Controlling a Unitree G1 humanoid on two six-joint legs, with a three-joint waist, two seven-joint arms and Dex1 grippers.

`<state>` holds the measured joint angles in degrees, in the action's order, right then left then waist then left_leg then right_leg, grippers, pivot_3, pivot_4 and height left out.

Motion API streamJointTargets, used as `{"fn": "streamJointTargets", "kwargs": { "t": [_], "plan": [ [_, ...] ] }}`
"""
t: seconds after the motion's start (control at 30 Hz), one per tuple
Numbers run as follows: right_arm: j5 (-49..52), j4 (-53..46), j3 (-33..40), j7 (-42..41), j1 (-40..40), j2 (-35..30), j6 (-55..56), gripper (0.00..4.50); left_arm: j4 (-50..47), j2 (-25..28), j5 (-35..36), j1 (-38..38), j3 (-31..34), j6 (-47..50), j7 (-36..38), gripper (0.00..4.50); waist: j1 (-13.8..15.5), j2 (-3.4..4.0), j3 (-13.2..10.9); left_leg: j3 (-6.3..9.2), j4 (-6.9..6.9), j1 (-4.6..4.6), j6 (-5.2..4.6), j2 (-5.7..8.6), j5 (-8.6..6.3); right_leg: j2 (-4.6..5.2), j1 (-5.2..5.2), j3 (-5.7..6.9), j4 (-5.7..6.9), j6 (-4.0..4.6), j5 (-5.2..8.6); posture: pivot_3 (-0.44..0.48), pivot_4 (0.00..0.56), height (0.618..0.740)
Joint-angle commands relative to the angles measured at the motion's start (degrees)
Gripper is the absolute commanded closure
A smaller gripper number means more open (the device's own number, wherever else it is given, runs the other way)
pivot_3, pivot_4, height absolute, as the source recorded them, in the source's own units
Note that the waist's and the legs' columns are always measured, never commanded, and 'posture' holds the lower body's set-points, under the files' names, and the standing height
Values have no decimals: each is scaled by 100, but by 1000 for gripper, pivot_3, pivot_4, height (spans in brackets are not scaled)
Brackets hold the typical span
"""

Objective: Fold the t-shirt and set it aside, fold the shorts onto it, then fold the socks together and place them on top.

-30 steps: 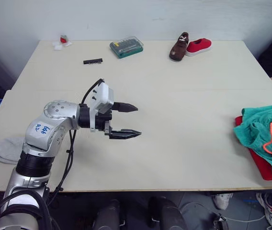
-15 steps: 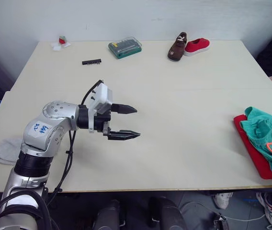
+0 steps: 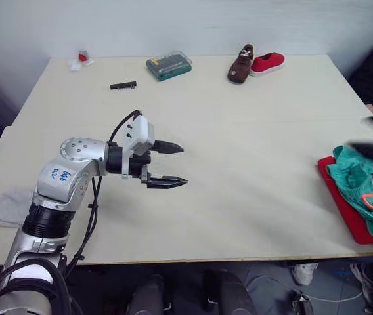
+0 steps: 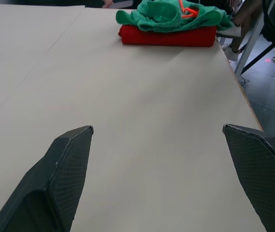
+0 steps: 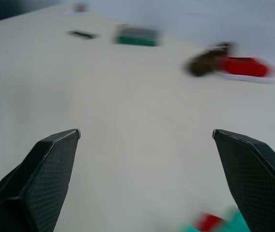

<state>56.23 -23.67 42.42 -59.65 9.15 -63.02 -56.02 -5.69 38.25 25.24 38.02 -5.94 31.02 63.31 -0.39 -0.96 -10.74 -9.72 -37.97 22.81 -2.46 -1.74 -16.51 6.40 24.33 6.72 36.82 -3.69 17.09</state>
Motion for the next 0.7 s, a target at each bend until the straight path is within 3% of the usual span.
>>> {"fn": "streamJointTargets", "kwargs": {
  "t": [0.03, 0.2, 0.3, 0.37, 0.47, 0.6, 0.7],
  "plan": [
    [624, -599, -777, 377, 606, 322, 127, 32, -142, 254, -185, -223, 208, -97, -144, 0, 26, -1, 0, 0, -4, 4, -5, 2, -3, 2, 0, 1, -2, 0, 0, 0, 150, 740],
    [352, -922, -2009, 508, 1146, 841, 570, 32, -548, 711, -490, -991, 575, -118, -586, 0, 53, -5, -1, 0, -19, 20, -21, 8, -11, 15, 5, 4, -11, -9, -5, 0, 150, 740],
    [173, -919, -2652, 453, 1379, 1174, 841, 32, -981, 1010, -804, -2127, 1484, -83, -1272, 0, -6, -11, 1, 1, -17, 29, -20, 6, -14, 16, 16, 7, -14, -9, -5, 0, 150, 740],
    [218, -866, -2863, 451, 1525, 1334, 890, 32, -1069, 1051, -1363, -2919, 2028, -697, -1813, 0, -75, -10, 0, -1, -9, 29, -19, 2, -15, 16, 19, 7, -16, -9, -5, 0, 150, 740],
    [116, -904, -3274, 461, 1602, 1637, 1014, 32, -1418, 638, -1341, -4283, 3324, -1082, -2116, 0, -131, -12, 1, -2, -7, 25, -15, -2, -18, 16, 24, 10, -20, -8, -5, 0, 150, 740],
    [54, -721, -3561, 360, 1714, 1827, 1089, 32, -2017, -7, -957, -5925, 4797, -1291, -1925, 0, -130, -22, 4, -1, -6, 26, -24, -1, -35, 23, 19, 10, -25, -7, -4, 0, 150, 740],
    [-28, -549, -3704, 301, 1834, 1919, 1131, 32, -1991, -391, -913, -6786, 5485, -1703, -1869, 0, -89, -27, 7, 7, -8, 26, -14, 3, -55, 28, 12, 14, -35, -6, -5, 0, 150, 740]
  ]
}}
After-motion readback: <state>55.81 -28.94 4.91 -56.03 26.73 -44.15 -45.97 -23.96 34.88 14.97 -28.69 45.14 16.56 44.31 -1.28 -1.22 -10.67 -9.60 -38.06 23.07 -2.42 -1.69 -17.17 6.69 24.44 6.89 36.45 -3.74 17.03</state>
